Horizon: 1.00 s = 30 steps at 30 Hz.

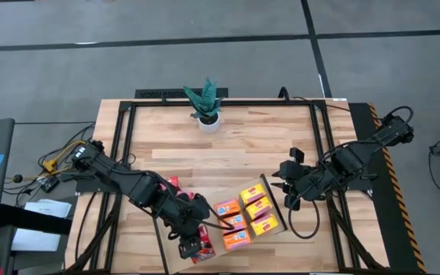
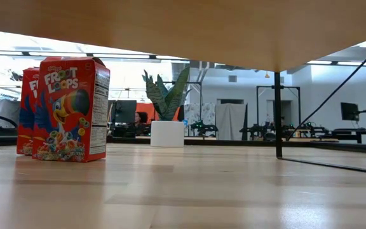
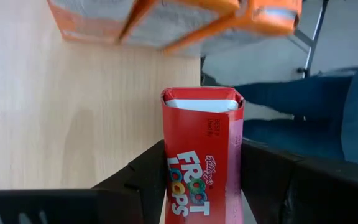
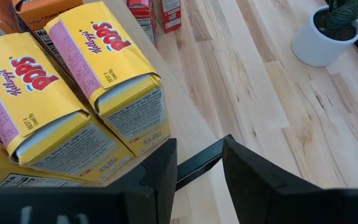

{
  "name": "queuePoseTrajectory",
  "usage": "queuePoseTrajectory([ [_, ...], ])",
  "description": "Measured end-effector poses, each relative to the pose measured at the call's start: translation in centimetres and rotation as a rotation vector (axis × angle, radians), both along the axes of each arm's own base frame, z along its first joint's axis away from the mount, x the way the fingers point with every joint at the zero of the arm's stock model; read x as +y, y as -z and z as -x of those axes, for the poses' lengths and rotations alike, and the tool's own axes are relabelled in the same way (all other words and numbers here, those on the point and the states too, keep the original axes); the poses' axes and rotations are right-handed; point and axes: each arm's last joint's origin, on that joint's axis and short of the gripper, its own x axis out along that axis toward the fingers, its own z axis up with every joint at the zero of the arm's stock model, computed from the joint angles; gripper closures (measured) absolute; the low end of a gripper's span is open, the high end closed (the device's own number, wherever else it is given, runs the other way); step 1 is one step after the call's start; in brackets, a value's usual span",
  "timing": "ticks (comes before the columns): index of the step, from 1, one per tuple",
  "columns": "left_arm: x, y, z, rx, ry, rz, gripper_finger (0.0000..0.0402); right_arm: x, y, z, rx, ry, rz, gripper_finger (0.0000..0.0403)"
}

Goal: Stack cereal on shelf
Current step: Put the top red cereal box on the shelf

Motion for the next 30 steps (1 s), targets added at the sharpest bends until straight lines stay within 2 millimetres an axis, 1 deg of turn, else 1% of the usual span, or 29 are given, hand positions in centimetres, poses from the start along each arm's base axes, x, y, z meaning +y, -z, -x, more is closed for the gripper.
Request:
queuePoseTrajectory([
  [3,-0.1,0.1,0.2,0.017,0.028,0.005,0.0249,0.0,0.0,0.0,0.0,0.0,0.0,0.0249],
  [5,0.0,-0.4,0.5,0.032,0.043,-0.002,0.0258,0.0,0.0,0.0,0.0,0.0,0.0,0.0246],
  [9,0.6,-2.1,1.4,0.016,0.031,-0.035,0.0279,0.0,0.0,0.0,0.0,0.0,0.0,0.024],
  [12,0.7,-3.7,1.7,-0.062,0.023,-0.063,0.0286,0.0,0.0,0.0,0.0,0.0,0.0,0.0238],
  [14,0.8,-4.2,1.7,-0.096,0.011,-0.08,0.0287,0.0,0.0,0.0,0.0,0.0,0.0,0.0237],
  [19,0.7,-3.6,1.8,-0.071,0.022,-0.1,0.0285,0.0,0.0,0.0,0.0,0.001,-0.001,0.024],
  [25,0.4,-2.4,1.4,-0.041,0.029,-0.113,0.0284,0.0,0.0,0.0,0.0,0.001,-0.001,0.0247],
  [30,0.2,-2.3,1.4,-0.038,0.033,-0.116,0.0273,0.0,0.0,0.0,0.0,0.001,-0.001,0.0247],
])
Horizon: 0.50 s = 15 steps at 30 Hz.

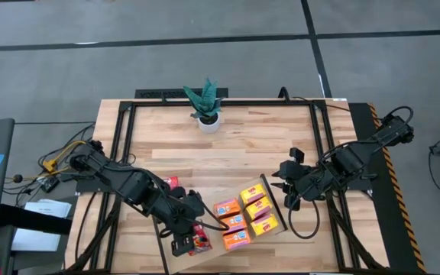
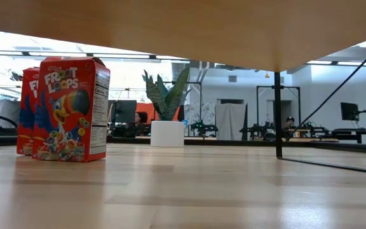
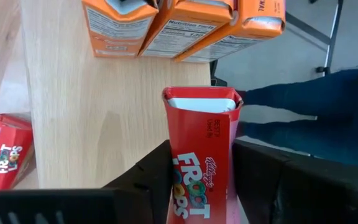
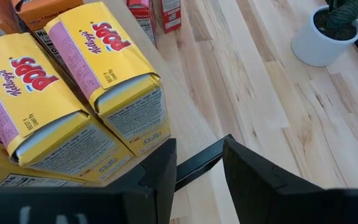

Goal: Stack cereal on shelf
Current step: Put the top red cereal box on the shelf

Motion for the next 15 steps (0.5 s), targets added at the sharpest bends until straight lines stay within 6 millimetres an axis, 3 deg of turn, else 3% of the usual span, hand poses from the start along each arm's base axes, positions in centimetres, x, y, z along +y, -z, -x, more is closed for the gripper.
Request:
queuePoseTrajectory([
  [9,-0.3,0.7,-0.5,0.013,-0.002,-0.016,0.0217,0.0,0.0,0.0,0.0,0.0,0.0,0.0239],
  [15,-0.6,1.4,-1.4,0.018,0.001,-0.018,0.0203,0.0,0.0,0.0,-0.002,0.0,-0.001,0.0246],
])
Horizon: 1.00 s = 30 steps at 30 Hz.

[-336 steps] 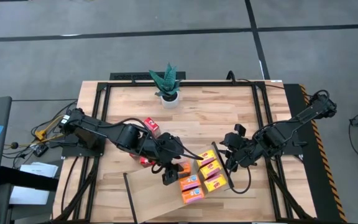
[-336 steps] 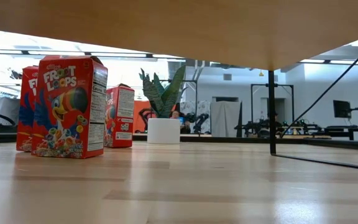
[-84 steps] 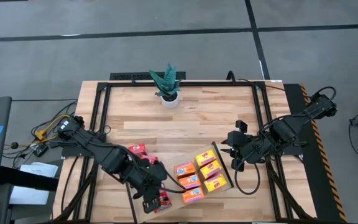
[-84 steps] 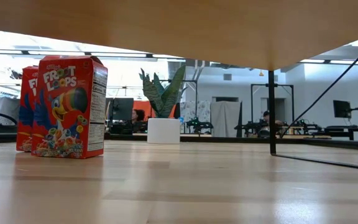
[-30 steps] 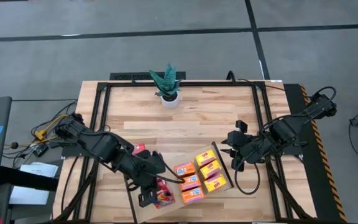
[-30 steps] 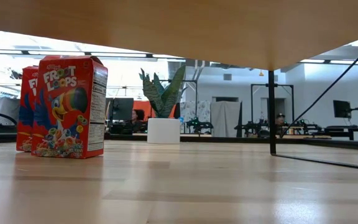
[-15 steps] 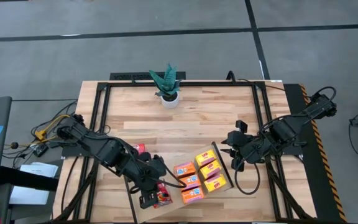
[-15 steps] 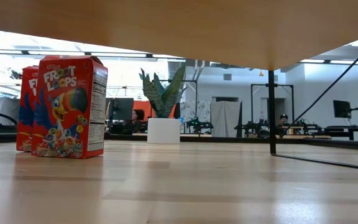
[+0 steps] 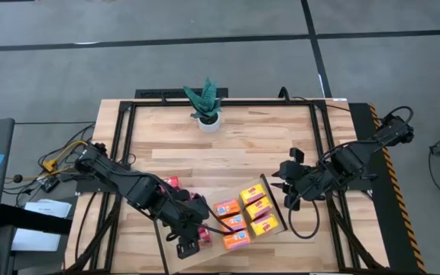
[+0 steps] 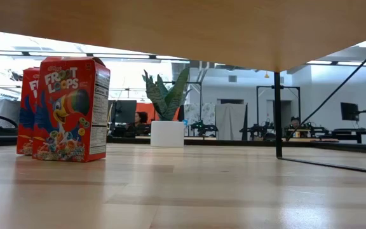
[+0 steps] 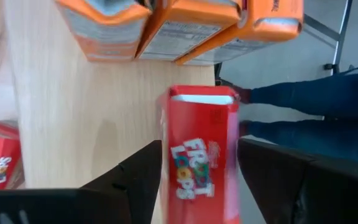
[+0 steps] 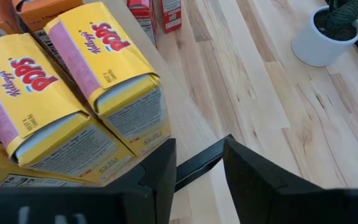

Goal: Stack cereal on shelf
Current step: Put the top red cereal box on the shelf

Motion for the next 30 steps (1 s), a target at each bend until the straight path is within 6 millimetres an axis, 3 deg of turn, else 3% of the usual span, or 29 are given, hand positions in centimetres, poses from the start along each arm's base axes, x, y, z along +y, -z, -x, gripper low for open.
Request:
queuePoseTrajectory([
  [22,-0.3,-0.4,0.0,0.029,0.035,0.134,0.0203,0.0,0.0,0.0,-0.005,0.001,-0.005,0.0235],
  [30,0.5,-1.2,0.3,0.093,0.04,0.238,0.0203,0.0,0.0,0.0,-0.007,0.001,-0.005,0.0243],
])
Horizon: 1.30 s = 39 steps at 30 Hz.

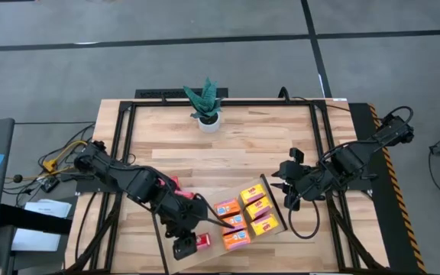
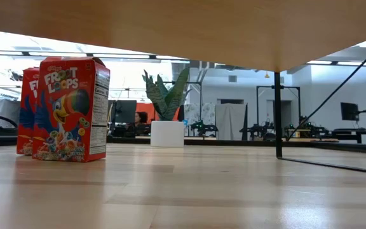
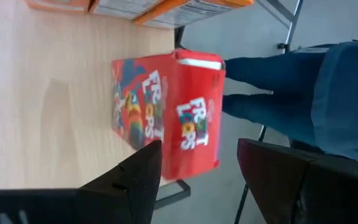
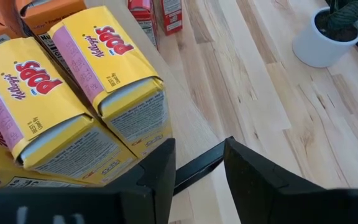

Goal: Stack cereal on shelf
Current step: Put the top red cereal box on the shelf

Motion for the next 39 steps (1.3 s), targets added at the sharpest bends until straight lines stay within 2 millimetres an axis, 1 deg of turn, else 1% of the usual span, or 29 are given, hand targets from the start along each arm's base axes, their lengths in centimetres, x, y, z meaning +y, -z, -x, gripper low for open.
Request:
queuePoseTrajectory([
  [3,0.5,-0.7,0.2,-0.005,-0.013,-0.008,0.0203,0.0,0.0,0.0,-0.001,-0.001,0.0,0.0243],
  [5,0.9,-0.9,0.5,-0.008,-0.035,-0.07,0.0203,0.0,0.0,0.0,-0.002,-0.001,0.0,0.0241],
  [7,1.3,-0.7,0.8,0.0,-0.049,-0.143,0.0203,0.0,0.0,0.0,-0.003,-0.001,-0.001,0.0239],
  [12,1.9,-0.1,1.6,0.079,-0.078,-0.252,0.0203,0.0,0.0,0.0,-0.004,-0.001,-0.001,0.0237],
  [17,1.5,-0.1,2.0,0.059,-0.077,-0.307,0.0203,0.0,0.0,0.0,-0.004,-0.001,0.0,0.0243],
  [20,0.9,0.1,2.1,0.03,-0.064,-0.363,0.0212,0.0,0.0,0.0,-0.004,-0.002,0.0,0.0247],
  [24,0.6,0.2,2.1,0.004,-0.063,-0.388,0.0251,0.0,0.0,0.0,0.0,-0.004,0.004,0.0251],
  [30,0.4,0.0,1.9,-0.043,-0.066,-0.407,0.034,0.0,0.0,0.0,0.005,-0.003,0.007,0.0255],
  [33,0.1,0.5,1.6,-0.039,-0.047,-0.42,0.0383,0.0,0.0,0.0,0.005,-0.003,0.008,0.0253],
  [35,-0.3,0.9,1.4,-0.032,-0.032,-0.432,0.0396,0.0,0.0,0.0,0.006,-0.002,0.007,0.0251],
  [39,-0.9,2.0,0.5,-0.011,-0.011,-0.437,0.0396,0.0,0.0,0.1,0.006,-0.002,0.006,0.0247],
])
